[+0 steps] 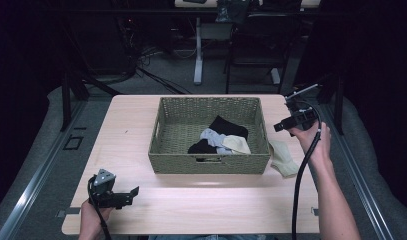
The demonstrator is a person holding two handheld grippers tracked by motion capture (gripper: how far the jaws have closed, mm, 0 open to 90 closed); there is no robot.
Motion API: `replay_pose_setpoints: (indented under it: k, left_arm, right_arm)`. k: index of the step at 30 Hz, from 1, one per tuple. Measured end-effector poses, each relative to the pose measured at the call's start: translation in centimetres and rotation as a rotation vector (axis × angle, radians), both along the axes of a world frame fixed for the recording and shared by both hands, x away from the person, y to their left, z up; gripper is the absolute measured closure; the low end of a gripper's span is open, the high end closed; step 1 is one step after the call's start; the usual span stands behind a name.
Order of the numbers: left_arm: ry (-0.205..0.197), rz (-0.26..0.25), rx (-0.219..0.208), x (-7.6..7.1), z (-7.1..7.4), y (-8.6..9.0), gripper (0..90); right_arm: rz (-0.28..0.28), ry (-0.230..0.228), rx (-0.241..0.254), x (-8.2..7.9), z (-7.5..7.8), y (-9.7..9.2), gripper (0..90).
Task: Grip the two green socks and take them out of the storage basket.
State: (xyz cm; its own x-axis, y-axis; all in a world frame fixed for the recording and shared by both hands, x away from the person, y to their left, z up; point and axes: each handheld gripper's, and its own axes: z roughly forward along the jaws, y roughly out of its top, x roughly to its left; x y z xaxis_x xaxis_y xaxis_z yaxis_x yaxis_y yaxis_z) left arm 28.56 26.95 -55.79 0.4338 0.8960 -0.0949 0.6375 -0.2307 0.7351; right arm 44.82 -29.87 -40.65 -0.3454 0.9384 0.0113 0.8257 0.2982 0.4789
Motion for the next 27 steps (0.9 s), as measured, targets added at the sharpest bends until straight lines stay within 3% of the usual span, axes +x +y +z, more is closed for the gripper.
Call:
replay_pose_setpoints:
  k: [5, 11, 12, 19, 27]
  left_arm:
    - [-0.001, 0.0, -0.001, 0.0, 0.0, 0.0, 0.3]
    - [-0.001, -0.001, -0.002, 0.1, 0.0, 0.0, 0.3]
    - [-0.001, -0.003, -0.002, 0.1, 0.0, 0.0, 0.3]
    - [0.003, -0.007, -0.001, 0.1, 0.0, -0.1, 0.3]
    - [-0.003, -0.007, -0.003, 0.1, 0.0, 0.0, 0.3]
  right_arm:
    - [0.057, -0.038, 0.005, 0.1, 2.0, 2.3, 16.1]
    - [0.128, -0.062, 0.006, 0.7, 3.1, 5.4, 12.8]
    - [0.147, -0.067, 0.015, 1.0, 3.1, 6.4, 11.4]
    - [0.185, -0.04, 0.017, 1.9, 2.2, 8.9, 5.8]
    - [0.224, 0.009, 0.03, 3.4, -0.3, 12.0, 6.0]
